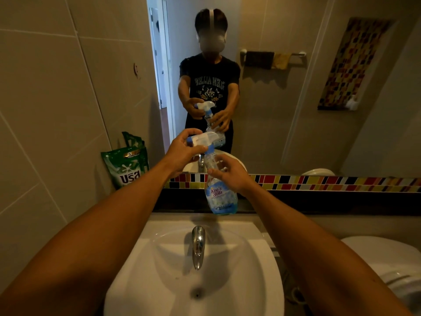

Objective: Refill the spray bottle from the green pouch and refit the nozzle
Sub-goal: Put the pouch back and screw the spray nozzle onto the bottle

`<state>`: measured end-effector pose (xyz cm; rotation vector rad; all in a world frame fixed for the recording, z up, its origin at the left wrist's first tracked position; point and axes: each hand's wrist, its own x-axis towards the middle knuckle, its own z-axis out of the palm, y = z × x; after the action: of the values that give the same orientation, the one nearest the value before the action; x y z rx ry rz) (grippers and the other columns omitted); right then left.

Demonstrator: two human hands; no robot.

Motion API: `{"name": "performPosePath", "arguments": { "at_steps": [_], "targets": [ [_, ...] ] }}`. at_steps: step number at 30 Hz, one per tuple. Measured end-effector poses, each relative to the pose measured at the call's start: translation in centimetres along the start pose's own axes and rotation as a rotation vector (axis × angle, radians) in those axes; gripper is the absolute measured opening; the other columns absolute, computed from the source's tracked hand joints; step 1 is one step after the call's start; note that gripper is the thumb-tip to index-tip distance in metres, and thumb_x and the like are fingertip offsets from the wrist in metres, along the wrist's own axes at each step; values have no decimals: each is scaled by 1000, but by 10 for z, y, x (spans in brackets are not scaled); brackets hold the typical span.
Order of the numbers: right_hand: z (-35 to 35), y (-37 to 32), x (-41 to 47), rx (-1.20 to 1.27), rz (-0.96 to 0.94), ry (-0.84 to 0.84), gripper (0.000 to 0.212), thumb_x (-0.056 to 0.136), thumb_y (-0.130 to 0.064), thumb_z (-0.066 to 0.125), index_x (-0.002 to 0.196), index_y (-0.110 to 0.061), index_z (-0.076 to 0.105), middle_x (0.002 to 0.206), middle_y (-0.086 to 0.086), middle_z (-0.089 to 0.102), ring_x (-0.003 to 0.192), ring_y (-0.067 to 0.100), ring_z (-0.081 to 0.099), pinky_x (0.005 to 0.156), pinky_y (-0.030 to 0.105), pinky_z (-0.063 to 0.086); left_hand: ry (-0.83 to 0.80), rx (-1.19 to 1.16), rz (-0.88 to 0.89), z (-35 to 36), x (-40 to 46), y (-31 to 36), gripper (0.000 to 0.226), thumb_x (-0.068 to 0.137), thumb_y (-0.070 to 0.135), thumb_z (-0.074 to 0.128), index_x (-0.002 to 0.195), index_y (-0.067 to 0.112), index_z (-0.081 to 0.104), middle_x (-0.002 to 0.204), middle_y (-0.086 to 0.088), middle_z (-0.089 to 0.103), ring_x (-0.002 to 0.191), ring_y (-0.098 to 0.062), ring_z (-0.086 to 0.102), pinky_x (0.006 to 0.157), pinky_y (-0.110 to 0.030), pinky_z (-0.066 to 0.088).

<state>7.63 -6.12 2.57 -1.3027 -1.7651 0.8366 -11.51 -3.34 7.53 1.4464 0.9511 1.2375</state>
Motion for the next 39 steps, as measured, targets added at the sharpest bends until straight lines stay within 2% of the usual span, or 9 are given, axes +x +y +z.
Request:
{"name": "performPosePath", "arguments": {
  "at_steps": [3,8,11,18,21,26,31,36,39],
  "targets": [
    [4,-2,2,-22,-8,3,46,96,-30,72,138,-18,56,119,-1,64,93,5,62,70,18,49,60,73,100,7,-2,-6,57,79,8,82,125,21,52,120,-8,59,97,-19,64,65,-19,55],
    [8,-4,5,-11,-20,-2,40,95,-29,73,131,-20,58,114,1,64,95,13,63,80,30,57,129,78,169,10,-2,-11,59,76,2,82,124,14,49,120,-11,56,98,-18,61,63,-16,55],
    [7,-3,6,-17,-15,-5,41,95,-30,73,132,-21,57,112,-2,63,92,9,63,75,24,54,131,91,174,8,-1,-14,59,77,2,81,125,12,50,117,-5,57,99,-16,61,63,-14,54],
    [5,-3,10,1,14,-26,46,94,-30,74,136,-21,56,115,0,64,97,14,64,81,30,57,77,32,124,5,7,-20,57,79,2,77,124,25,50,127,-15,58,109,-31,64,67,-23,57],
    [3,-4,11,-18,2,-24,42,94,-30,74,131,-22,57,108,-2,63,93,11,63,75,24,53,85,44,129,6,9,-16,56,78,12,83,121,24,50,124,-15,59,102,-27,66,62,-18,55],
    [-1,-4,14,-42,-11,3,43,94,-27,75,132,-20,58,95,-16,59,84,3,59,66,16,45,56,112,142,9,12,-14,56,83,8,79,122,25,44,123,-11,56,97,-21,65,62,-16,54],
    [-3,2,17,-8,-16,-8,39,94,-25,75,130,-23,60,110,-3,67,96,13,65,72,21,50,38,147,91,12,13,-11,58,87,-1,70,133,20,41,116,1,50,94,-15,61,60,-13,54],
    [-4,5,19,-16,-26,0,44,93,-25,76,134,-23,60,118,4,67,101,19,66,76,26,55,37,107,126,16,11,-14,57,86,10,75,129,23,40,123,-6,54,96,-17,65,63,-16,55],
    [-5,7,21,-20,-25,-2,46,93,-26,76,136,-22,60,118,3,67,100,17,65,75,25,53,47,103,128,17,11,-13,56,86,6,75,127,24,41,121,-3,53,98,-18,64,63,-17,55]
  ]
}}
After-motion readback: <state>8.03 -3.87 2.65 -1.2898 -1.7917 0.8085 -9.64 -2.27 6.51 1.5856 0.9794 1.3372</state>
